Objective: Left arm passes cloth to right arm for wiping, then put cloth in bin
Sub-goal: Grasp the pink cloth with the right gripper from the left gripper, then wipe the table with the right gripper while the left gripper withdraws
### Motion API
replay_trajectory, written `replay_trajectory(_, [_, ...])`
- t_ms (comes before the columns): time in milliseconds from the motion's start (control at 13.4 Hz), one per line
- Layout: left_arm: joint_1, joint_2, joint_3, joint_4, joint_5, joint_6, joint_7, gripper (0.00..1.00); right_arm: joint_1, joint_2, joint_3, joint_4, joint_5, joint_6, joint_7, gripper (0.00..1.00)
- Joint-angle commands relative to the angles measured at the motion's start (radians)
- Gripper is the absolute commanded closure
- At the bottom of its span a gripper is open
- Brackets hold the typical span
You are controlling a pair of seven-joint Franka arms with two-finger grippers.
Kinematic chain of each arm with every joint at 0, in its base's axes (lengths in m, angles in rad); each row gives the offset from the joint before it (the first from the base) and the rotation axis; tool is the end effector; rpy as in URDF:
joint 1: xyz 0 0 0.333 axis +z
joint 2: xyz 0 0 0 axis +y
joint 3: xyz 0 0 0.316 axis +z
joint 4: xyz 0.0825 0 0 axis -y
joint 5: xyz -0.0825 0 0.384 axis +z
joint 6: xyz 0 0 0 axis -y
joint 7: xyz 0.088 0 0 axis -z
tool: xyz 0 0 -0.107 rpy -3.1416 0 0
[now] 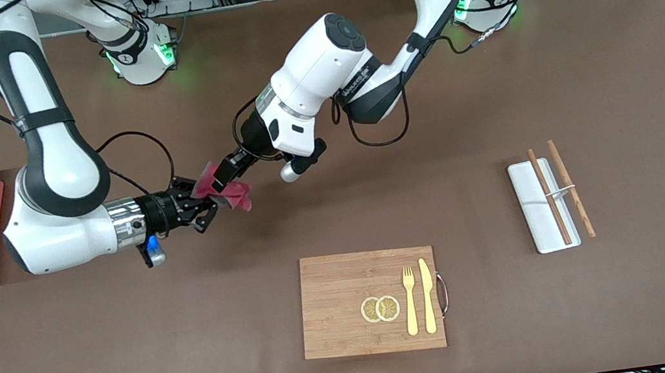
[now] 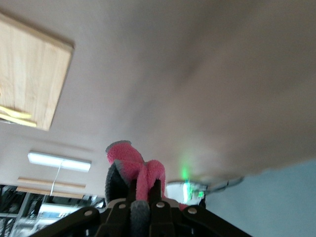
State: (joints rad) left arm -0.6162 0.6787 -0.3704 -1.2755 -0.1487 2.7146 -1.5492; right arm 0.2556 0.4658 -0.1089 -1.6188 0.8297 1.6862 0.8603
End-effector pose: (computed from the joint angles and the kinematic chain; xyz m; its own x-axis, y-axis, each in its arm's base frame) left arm 0.5091 -0.5956 0.4647 0.7181 0.6037 -0.3461 0.6427 -0.3846 0.6626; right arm 0.6261 0.1729 0.3539 0.4073 -0.5463 -0.7319 -0.8495 -0.5208 -0.0840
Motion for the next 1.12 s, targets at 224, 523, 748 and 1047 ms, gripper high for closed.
replay_trajectory(224, [0.064,-0.209,0.105,-0.024,0.135,-0.359,0.021,0.00,-0.004,0.183,0.001,0.036,-0.156,0.280,-0.384,1.00])
replay_trajectory(523, [0.214,-0.293,0.105,-0.025,0.158,-0.654,0.329,0.00,-0.073,0.253,-0.002,0.010,-0.256,0.420,-0.619,1.00])
replay_trajectory(748, [0.337,-0.333,0.105,-0.024,0.150,-0.830,0.571,0.00,-0.200,0.280,-0.002,0.020,-0.366,0.440,-0.855,1.00])
replay_trajectory(1047, [0.481,-0.363,0.102,-0.025,0.158,-0.981,0.881,0.00,-0.350,0.280,-0.003,0.103,-0.634,0.441,-1.018,1.00])
